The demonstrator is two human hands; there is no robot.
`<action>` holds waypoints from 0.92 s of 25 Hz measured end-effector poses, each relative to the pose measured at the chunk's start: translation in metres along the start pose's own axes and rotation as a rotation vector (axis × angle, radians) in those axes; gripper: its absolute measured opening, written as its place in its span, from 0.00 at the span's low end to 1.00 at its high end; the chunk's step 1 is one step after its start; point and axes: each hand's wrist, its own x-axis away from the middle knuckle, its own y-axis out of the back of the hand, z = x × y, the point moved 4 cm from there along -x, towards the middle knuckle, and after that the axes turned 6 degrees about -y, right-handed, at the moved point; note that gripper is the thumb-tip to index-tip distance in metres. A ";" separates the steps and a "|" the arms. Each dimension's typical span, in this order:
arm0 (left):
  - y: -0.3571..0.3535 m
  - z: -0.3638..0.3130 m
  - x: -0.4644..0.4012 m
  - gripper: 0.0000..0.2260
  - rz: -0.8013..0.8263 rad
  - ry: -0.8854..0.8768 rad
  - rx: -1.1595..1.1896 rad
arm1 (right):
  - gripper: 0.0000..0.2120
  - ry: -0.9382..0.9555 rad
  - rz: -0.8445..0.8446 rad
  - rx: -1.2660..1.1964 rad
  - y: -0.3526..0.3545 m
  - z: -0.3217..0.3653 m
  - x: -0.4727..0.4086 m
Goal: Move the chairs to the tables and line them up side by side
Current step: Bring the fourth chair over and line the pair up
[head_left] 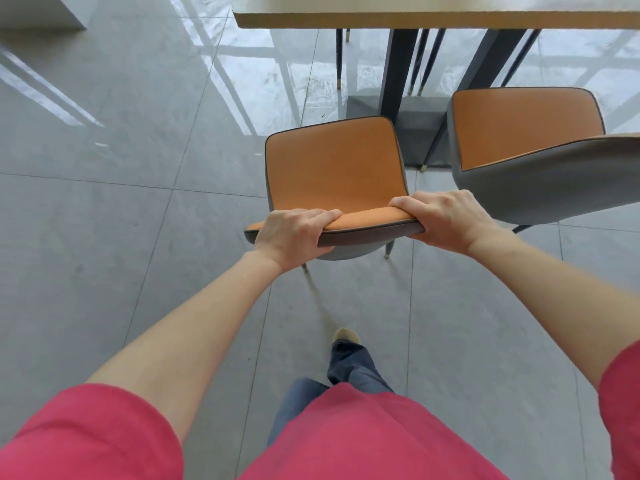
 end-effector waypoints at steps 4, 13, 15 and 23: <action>0.002 -0.002 0.002 0.18 0.029 -0.006 0.035 | 0.18 -0.147 0.129 0.043 -0.002 0.003 0.004; 0.004 -0.012 0.011 0.17 0.090 -0.164 0.118 | 0.17 -0.298 0.179 0.065 -0.001 0.032 0.046; 0.001 -0.017 0.007 0.16 0.120 -0.190 0.133 | 0.18 -0.317 0.139 0.064 0.002 0.032 0.054; -0.008 -0.017 -0.012 0.17 -0.016 -0.329 0.116 | 0.18 -0.176 -0.039 0.048 0.002 0.006 0.052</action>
